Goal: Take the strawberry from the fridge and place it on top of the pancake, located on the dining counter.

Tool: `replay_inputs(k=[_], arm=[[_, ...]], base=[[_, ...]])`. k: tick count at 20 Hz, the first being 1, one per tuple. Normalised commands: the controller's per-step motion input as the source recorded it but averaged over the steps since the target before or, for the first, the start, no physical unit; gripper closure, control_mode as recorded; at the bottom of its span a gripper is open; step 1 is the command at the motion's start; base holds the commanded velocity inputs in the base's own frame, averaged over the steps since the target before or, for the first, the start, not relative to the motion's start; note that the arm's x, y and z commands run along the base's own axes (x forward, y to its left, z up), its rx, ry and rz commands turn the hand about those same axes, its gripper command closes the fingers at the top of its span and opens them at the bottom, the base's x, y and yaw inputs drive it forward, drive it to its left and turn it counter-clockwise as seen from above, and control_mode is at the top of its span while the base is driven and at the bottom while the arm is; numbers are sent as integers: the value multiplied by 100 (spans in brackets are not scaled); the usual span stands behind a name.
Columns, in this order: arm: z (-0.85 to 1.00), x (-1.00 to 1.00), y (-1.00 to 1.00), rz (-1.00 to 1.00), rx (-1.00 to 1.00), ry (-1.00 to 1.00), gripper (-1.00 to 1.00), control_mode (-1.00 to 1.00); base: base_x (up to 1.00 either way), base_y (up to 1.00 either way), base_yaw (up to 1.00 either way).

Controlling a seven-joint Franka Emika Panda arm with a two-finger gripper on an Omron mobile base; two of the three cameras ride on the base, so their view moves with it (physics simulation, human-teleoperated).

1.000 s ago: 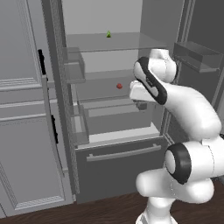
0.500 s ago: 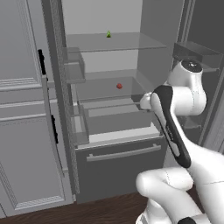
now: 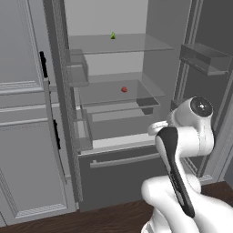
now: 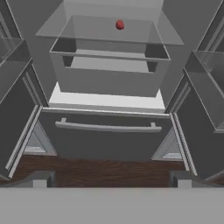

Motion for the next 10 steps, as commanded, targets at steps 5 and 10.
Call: replay_inputs(k=[5,10], arm=[[0,0,2,-1,0,3,-100,-100],[30,-23,-8,-11,9,3,-100,-100]], base=[[0,0,0],[0,0,0]])
